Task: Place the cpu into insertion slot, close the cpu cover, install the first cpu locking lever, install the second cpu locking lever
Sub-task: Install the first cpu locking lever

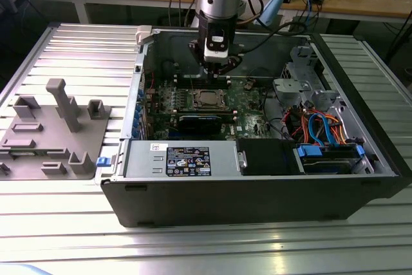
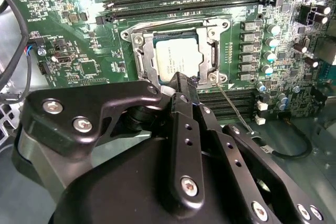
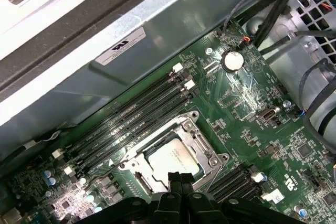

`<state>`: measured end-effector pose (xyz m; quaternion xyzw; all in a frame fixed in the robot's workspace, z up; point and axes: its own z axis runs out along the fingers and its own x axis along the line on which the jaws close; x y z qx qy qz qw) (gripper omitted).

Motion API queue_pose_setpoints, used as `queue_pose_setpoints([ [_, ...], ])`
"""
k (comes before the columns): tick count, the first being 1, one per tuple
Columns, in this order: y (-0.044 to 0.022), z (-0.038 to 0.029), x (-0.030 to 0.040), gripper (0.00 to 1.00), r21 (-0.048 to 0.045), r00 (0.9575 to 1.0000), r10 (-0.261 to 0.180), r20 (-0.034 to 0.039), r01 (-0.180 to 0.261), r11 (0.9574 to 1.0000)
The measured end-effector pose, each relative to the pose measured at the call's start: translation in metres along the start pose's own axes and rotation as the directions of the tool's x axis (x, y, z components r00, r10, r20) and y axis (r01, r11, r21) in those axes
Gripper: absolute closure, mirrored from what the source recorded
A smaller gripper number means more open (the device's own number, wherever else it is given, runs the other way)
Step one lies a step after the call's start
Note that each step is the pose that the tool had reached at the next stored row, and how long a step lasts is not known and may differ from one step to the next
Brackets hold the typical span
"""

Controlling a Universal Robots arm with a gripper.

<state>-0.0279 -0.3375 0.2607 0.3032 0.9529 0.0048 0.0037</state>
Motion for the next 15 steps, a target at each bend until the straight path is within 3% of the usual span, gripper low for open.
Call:
queue_pose_setpoints([
  [3, 0.0000, 0.0000, 0.0000, 0.89, 0.0000, 0.9999, -0.011, -0.0002, 0.011, 0.9999],
  [6, 0.0000, 0.0000, 0.0000, 0.89, -0.0003, 0.9977, -0.067, -0.0008, 0.067, 0.9977],
  [7, 0.0000, 0.0000, 0.0000, 0.89, -0.0004, 0.9954, -0.096, -0.0011, 0.096, 0.9954],
  [15, 0.0000, 0.0000, 0.0000, 0.89, -0.0010, 0.9819, -0.189, -0.0021, 0.189, 0.9819],
])
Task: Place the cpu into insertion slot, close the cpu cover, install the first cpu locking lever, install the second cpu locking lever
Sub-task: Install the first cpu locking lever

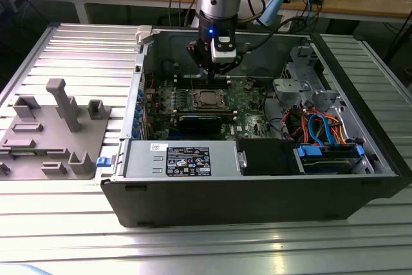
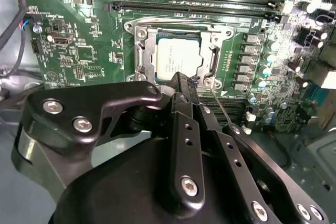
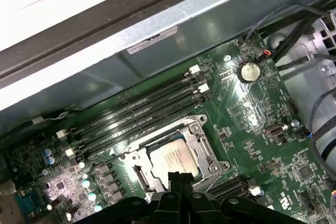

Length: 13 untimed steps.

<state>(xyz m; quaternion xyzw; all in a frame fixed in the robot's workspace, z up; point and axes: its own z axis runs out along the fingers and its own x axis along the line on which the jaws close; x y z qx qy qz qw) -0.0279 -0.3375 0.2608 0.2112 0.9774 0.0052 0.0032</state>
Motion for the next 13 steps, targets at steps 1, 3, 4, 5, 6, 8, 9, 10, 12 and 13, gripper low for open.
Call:
queue_pose_setpoints([
  [1, 0.0000, 0.0000, 0.0000, 0.89, 0.0000, 0.9999, -0.014, -0.0001, 0.014, 0.9999],
  [3, 0.0000, 0.0000, 0.0000, 0.89, -0.0001, 0.9990, -0.044, -0.0004, 0.044, 0.9990],
  [4, 0.0000, 0.0000, 0.0000, 0.89, -0.0002, 0.9982, -0.059, -0.0006, 0.059, 0.9982],
  [5, 0.0000, 0.0001, 0.0000, 0.89, -0.0004, 0.9974, -0.072, -0.0008, 0.072, 0.9974],
  [6, 0.0000, 0.0000, 0.0000, 0.89, -0.0004, 0.9959, -0.091, -0.0010, 0.091, 0.9959],
  [8, 0.0000, 0.0001, 0.0000, 0.89, -0.0007, 0.9912, -0.133, -0.0014, 0.133, 0.9912],
  [9, 0.0000, 0.0001, 0.0000, 0.89, -0.0008, 0.9883, -0.153, -0.0014, 0.153, 0.9883],
  [10, -0.0001, 0.0002, 0.0001, 0.89, -0.0009, 0.9867, -0.163, -0.0012, 0.163, 0.9867],
  [12, -0.0003, 0.0002, 0.0005, 0.89, -0.0017, 0.9848, -0.174, 0.0009, 0.174, 0.9848],
  [13, -0.0006, 0.0003, 0.0009, 0.89, -0.0023, 0.9844, -0.176, 0.0036, 0.176, 0.9844],
])
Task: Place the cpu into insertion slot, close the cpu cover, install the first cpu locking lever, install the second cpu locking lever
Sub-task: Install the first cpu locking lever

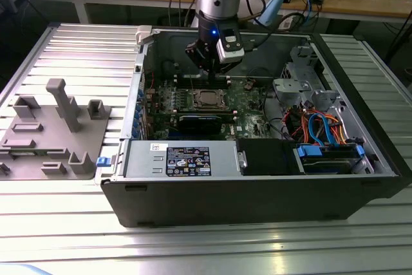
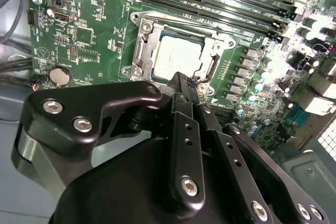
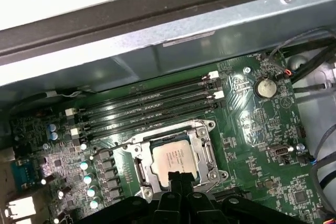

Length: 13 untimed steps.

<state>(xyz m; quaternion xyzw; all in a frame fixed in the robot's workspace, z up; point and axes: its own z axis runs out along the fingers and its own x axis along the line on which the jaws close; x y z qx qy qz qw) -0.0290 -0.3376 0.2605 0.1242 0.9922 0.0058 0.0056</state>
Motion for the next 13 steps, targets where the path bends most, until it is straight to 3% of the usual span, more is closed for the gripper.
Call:
queue_pose_setpoints([
  [4, -0.0001, 0.0002, 0.0005, 0.89, -0.0013, 0.9996, -0.027, 0.0036, 0.027, 0.9996],
  [7, -0.0002, 0.0003, 0.0006, 0.89, -0.0020, 0.9954, -0.096, 0.0028, 0.096, 0.9954],
  [9, -0.0002, 0.0004, 0.0006, 0.89, -0.0024, 0.9913, -0.132, 0.0024, 0.132, 0.9913],
  [13, -0.0002, 0.0005, 0.0006, 0.89, -0.0033, 0.9784, -0.207, 0.0015, 0.207, 0.9784],
])
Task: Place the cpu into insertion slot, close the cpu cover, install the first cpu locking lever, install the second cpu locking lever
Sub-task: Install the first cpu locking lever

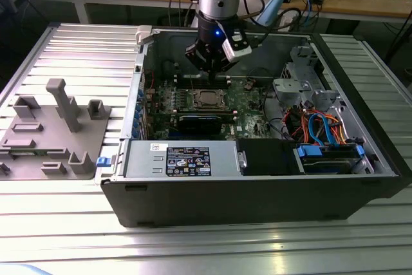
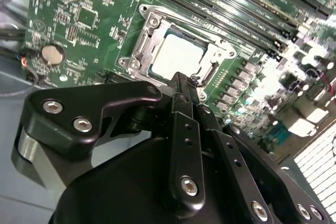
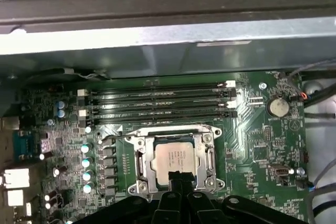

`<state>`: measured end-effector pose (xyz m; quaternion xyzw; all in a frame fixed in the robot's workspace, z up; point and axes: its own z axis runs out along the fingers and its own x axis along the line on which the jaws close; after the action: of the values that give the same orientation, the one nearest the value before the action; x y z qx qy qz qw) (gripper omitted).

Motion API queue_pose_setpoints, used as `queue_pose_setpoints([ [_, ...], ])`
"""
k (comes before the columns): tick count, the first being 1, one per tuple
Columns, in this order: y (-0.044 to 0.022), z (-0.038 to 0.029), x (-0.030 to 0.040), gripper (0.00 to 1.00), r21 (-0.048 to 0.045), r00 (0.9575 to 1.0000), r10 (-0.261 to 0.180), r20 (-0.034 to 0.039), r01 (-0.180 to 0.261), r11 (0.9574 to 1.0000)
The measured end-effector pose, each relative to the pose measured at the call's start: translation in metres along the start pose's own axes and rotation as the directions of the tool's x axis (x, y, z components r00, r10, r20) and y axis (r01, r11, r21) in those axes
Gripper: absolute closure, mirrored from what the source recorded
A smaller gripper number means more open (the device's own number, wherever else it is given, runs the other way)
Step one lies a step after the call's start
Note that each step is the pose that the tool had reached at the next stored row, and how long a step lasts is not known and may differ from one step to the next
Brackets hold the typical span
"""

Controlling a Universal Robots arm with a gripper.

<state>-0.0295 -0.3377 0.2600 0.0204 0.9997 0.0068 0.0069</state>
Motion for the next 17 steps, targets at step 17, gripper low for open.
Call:
queue_pose_setpoints([
  [17, -0.0013, -0.0001, 0.0321, 0.89, -0.0019, 1.0000, -0.006, 0.0000, 0.006, 1.0000],
])
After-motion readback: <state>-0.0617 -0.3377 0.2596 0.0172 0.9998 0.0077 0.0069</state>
